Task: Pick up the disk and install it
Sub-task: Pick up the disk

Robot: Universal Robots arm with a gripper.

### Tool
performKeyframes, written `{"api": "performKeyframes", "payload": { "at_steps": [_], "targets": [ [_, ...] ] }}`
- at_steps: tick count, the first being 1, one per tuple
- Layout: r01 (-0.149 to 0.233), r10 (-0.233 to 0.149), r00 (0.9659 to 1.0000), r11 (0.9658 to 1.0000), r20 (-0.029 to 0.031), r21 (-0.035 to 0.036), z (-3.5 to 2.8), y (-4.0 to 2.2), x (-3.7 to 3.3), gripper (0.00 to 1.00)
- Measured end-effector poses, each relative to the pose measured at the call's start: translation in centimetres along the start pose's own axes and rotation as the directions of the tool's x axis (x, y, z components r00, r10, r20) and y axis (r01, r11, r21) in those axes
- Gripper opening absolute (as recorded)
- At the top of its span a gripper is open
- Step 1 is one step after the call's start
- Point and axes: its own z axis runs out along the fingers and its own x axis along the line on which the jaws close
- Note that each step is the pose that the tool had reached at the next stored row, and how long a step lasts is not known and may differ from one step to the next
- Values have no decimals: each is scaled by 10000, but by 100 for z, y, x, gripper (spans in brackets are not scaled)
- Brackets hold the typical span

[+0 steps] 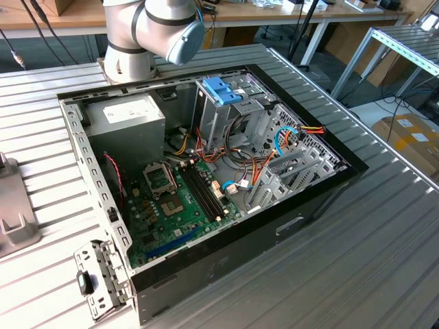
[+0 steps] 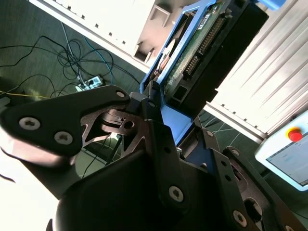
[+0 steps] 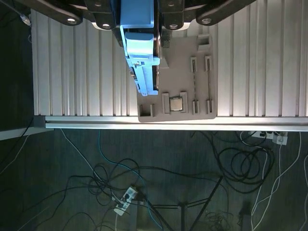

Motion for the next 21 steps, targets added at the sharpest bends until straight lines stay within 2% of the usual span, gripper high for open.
{"api": "performKeyframes", "payload": {
  "at_steps": [21],
  "targets": [
    [0,0,10000,10000,0,-1,-10,-139,0,37]
  ]
}}
